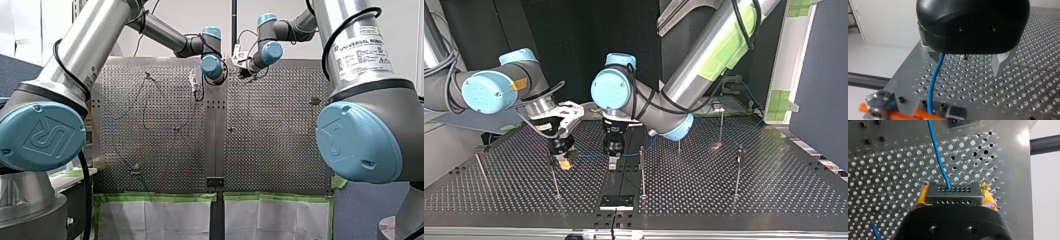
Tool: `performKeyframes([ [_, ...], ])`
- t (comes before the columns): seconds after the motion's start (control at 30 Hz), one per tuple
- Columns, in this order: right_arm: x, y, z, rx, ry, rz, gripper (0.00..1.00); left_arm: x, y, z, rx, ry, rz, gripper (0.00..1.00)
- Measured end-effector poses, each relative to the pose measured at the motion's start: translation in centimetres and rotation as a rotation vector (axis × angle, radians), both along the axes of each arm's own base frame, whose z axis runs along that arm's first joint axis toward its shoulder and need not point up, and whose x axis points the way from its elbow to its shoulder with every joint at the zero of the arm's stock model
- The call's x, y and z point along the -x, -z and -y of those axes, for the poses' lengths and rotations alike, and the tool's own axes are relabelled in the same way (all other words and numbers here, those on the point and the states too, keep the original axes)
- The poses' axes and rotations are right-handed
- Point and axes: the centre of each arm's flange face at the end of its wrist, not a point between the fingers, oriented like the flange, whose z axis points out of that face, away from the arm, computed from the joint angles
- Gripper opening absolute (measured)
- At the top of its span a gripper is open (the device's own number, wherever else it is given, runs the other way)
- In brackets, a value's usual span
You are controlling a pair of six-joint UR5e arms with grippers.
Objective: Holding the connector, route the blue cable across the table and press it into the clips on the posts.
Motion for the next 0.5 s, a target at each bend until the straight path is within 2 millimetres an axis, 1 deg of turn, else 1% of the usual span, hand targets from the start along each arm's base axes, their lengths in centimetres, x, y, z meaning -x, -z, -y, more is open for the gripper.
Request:
performKeyframes([
  [0.03, 0.00, 0.01, 0.00, 0.000, 0.000, 0.000, 0.00, 0.04, 0.00, 0.02, 0.000, -0.002, 0.000, 0.84],
  [0.07, -0.01, 0.01, 0.00, 0.000, 0.000, 0.000, 0.00, 0.09, 0.01, 0.05, 0.000, -0.004, 0.000, 0.67],
  [0.1, -0.02, 0.01, -0.01, 0.000, 0.000, 0.000, 0.00, 0.11, 0.00, 0.07, 0.000, -0.004, 0.000, 0.56],
  [0.13, -0.03, 0.00, -0.02, 0.000, -0.001, 0.000, 0.00, 0.13, 0.00, 0.09, 0.001, -0.005, 0.000, 0.56],
  [0.17, -0.04, -0.02, -0.03, 0.001, -0.001, 0.000, 0.00, 0.14, 0.00, 0.11, 0.001, -0.005, 0.001, 0.45],
  [0.2, -0.04, -0.02, -0.03, 0.001, -0.001, 0.000, 0.00, 0.14, 0.00, 0.11, 0.002, -0.006, 0.001, 0.31],
  [0.23, -0.04, -0.03, -0.04, 0.001, -0.001, 0.000, 0.00, 0.14, 0.00, 0.12, 0.002, -0.006, 0.001, 0.31],
  [0.27, -0.04, -0.04, -0.04, 0.001, 0.000, 0.001, 0.00, 0.14, 0.01, 0.12, 0.002, -0.006, 0.001, 0.22],
  [0.3, -0.04, -0.04, -0.04, 0.001, 0.000, 0.001, 0.00, 0.13, 0.02, 0.12, 0.002, -0.006, 0.001, 0.11],
  [0.33, -0.05, -0.04, -0.04, 0.001, 0.000, 0.001, 0.00, 0.13, 0.03, 0.12, 0.001, -0.006, 0.001, 0.11],
  [0.4, -0.05, -0.04, -0.04, 0.002, 0.000, 0.001, 0.00, 0.14, 0.03, 0.13, 0.001, -0.006, 0.001, 0.00],
  [0.5, -0.06, -0.04, -0.04, 0.002, 0.000, 0.001, 0.00, 0.16, 0.04, 0.12, 0.000, -0.006, 0.000, 0.00],
])
